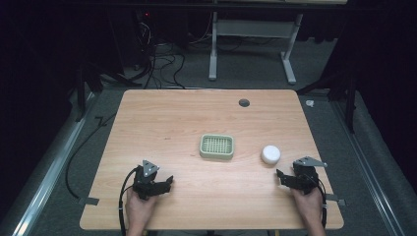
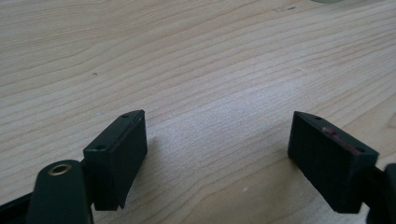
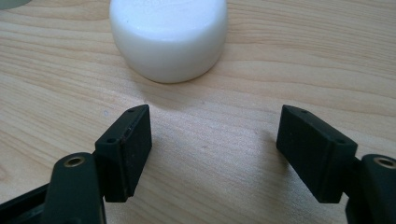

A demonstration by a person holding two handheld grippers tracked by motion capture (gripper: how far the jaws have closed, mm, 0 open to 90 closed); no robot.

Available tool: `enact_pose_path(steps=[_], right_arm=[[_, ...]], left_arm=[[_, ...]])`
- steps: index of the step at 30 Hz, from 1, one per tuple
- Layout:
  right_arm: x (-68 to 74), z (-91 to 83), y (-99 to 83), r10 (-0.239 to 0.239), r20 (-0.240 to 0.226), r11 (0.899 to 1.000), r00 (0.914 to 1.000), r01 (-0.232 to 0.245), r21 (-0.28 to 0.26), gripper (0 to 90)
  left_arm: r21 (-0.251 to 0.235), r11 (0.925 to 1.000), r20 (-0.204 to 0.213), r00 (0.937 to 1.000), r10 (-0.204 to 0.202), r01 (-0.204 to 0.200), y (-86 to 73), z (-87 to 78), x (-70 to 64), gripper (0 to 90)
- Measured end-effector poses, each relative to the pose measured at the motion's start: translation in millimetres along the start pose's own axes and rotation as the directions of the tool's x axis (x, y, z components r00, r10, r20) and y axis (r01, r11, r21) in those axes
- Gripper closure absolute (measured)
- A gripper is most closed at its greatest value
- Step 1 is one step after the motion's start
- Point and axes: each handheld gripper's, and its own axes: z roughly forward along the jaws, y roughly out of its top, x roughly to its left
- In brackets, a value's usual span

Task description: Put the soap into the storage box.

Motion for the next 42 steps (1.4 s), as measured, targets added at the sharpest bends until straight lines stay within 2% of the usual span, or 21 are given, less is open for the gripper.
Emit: enact_pose_path(steps=[21, 27, 42], right_arm=[[-0.8, -0.1, 0.0, 0.002, -0.008, 1.000, 1.0000, -0.002, -0.001, 27.2], [-3.8, -0.9, -0.4, 0.020, -0.029, 1.000, 0.9994, -0.020, -0.010, 26.9], [-3.3, -3.6, -2.3, 0.032, -0.024, 0.999, 0.9992, -0.032, -0.018, 26.8]], left_arm=[[0.000, 1.0000, 0.000, 1.0000, 0.000, 0.000, 0.0, 0.0, 0.0, 20.2], [0.000, 1.0000, -0.001, 1.0000, -0.001, 0.001, 0.0, 0.0, 0.0, 20.2], [0.000, 1.0000, 0.000, 1.0000, 0.000, 0.000, 0.0, 0.0, 0.0, 20.2]])
